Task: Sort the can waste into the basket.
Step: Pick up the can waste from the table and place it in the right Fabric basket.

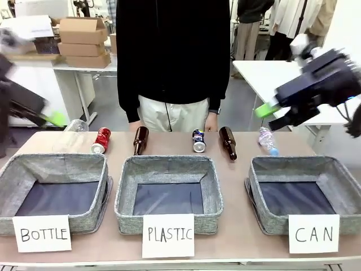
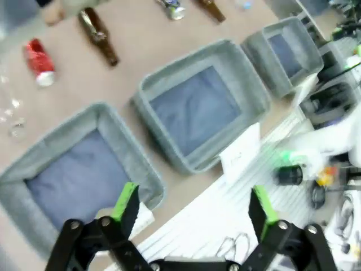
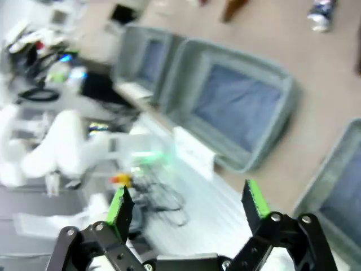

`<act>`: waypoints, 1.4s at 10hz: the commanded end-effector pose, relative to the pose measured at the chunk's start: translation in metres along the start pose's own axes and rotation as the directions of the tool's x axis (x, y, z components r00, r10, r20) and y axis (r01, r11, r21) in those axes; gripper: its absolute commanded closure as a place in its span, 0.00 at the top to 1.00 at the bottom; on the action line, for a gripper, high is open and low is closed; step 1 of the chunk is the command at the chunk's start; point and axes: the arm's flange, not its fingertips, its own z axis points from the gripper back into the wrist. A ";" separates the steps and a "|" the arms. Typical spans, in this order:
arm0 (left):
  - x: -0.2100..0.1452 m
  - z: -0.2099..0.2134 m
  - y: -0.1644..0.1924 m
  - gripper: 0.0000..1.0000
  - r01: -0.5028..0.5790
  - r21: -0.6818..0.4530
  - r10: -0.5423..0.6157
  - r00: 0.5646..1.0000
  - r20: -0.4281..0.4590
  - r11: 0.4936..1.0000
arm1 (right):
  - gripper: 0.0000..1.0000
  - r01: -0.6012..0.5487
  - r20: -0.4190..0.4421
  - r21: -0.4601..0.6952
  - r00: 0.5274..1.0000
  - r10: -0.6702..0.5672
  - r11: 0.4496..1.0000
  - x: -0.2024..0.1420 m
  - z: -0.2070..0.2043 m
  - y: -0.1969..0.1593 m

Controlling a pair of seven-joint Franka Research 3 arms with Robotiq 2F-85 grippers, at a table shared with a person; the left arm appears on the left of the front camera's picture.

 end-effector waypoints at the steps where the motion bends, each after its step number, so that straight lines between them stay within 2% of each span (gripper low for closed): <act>1: -0.074 -0.009 0.057 1.00 -0.159 -0.662 0.354 0.920 0.171 0.733 | 1.00 0.447 0.015 0.587 0.828 -0.560 0.676 -0.024 0.042 -0.034; 2: -0.086 -0.015 0.080 1.00 -0.194 -0.745 0.476 0.860 0.184 0.638 | 1.00 0.441 0.068 0.620 0.794 -0.605 0.649 -0.037 0.058 -0.046; 3: -0.092 -0.026 0.096 1.00 -0.206 -0.794 0.536 0.827 0.172 0.572 | 1.00 0.456 0.135 0.609 0.747 -0.651 0.649 -0.044 0.065 -0.055; 4: -0.089 -0.041 0.110 1.00 -0.278 -0.801 0.599 0.791 0.122 0.530 | 1.00 0.460 0.165 0.620 0.716 -0.679 0.635 -0.047 0.068 -0.062; 5: -0.078 -0.056 0.109 1.00 -0.368 -0.758 0.610 0.790 0.051 0.539 | 1.00 0.524 0.277 0.520 0.643 -0.714 0.675 -0.047 0.062 -0.065; 6: -0.052 0.025 0.126 1.00 -0.156 -0.554 0.323 0.921 0.217 0.818 | 1.00 0.341 0.080 0.477 0.901 -0.426 0.810 -0.042 0.087 -0.064; 12: -0.052 0.025 0.126 1.00 -0.156 -0.554 0.323 0.921 0.217 0.818 | 1.00 0.341 0.080 0.477 0.901 -0.426 0.810 -0.042 0.087 -0.064; 13: -0.054 0.030 0.125 1.00 -0.187 -0.541 0.335 0.923 0.187 0.820 | 1.00 0.341 0.080 0.477 0.901 -0.426 0.810 -0.042 0.087 -0.064; 14: -0.028 0.028 0.136 1.00 -0.263 -0.388 0.371 0.899 0.235 0.883 | 1.00 0.341 0.080 0.477 0.901 -0.426 0.810 -0.042 0.087 -0.064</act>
